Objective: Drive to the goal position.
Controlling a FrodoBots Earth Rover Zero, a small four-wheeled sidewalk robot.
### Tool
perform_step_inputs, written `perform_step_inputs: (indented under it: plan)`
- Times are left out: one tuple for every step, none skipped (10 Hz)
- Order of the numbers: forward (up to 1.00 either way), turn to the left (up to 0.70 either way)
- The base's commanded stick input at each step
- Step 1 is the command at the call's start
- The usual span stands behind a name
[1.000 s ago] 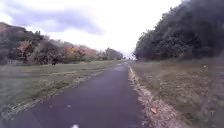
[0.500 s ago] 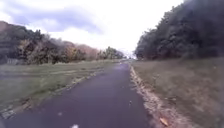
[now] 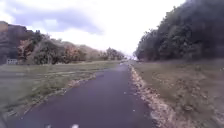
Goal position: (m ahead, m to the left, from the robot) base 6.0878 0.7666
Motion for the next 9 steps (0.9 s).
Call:
perform_step_inputs:
  plan:
    - [0.6, 0.0]
    - [0.6, 0.0]
    - [0.6, 0.0]
    - [0.6, 0.0]
    - [0.6, 0.0]
    - [0.6, 0.0]
    - [0.6, 0.0]
    - [0.6, 0.0]
    - [0.6, 0.0]
